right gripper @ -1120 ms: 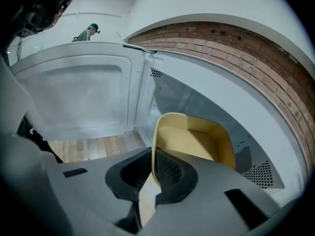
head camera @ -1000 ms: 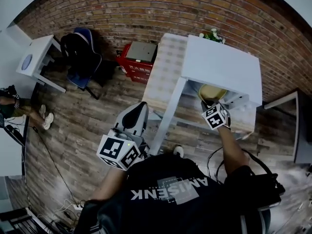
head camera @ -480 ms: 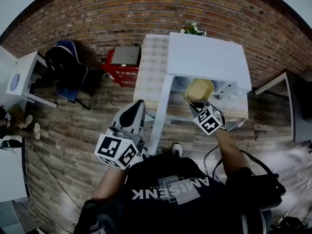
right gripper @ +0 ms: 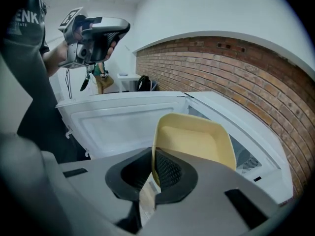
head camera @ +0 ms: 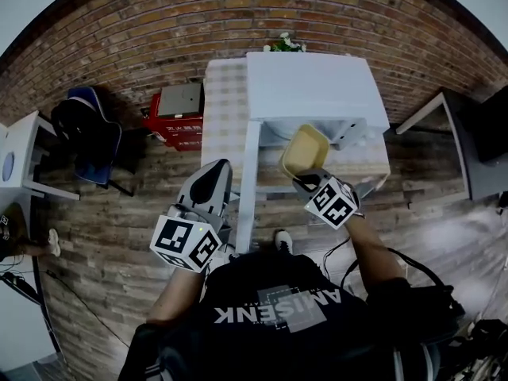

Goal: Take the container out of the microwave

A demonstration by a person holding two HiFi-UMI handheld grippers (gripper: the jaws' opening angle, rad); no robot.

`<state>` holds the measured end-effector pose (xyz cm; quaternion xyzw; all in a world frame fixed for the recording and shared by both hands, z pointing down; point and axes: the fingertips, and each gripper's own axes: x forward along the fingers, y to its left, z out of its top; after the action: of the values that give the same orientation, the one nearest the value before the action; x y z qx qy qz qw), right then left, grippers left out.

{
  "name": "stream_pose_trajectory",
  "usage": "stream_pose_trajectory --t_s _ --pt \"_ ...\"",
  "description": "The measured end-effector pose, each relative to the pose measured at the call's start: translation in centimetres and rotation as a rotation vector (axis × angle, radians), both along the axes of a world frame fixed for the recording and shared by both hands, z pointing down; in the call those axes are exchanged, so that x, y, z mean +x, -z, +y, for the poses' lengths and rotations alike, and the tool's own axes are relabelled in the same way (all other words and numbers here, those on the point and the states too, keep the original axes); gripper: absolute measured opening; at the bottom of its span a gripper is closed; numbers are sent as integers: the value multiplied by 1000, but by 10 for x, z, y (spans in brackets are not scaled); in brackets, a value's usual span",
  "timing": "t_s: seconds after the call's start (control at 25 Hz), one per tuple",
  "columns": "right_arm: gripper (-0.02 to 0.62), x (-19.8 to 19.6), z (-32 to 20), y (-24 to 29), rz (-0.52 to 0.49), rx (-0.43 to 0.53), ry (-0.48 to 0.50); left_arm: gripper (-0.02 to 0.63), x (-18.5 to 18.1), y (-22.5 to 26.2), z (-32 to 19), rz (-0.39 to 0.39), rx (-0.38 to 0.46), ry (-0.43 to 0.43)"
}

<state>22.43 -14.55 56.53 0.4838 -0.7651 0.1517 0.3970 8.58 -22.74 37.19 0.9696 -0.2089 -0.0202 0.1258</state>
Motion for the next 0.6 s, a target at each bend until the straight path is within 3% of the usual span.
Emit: stream_pose_trajectory --t_s 0.6 --pt "46 -30 25 81 -43 80 0 11 19 3 10 34 -18 -88"
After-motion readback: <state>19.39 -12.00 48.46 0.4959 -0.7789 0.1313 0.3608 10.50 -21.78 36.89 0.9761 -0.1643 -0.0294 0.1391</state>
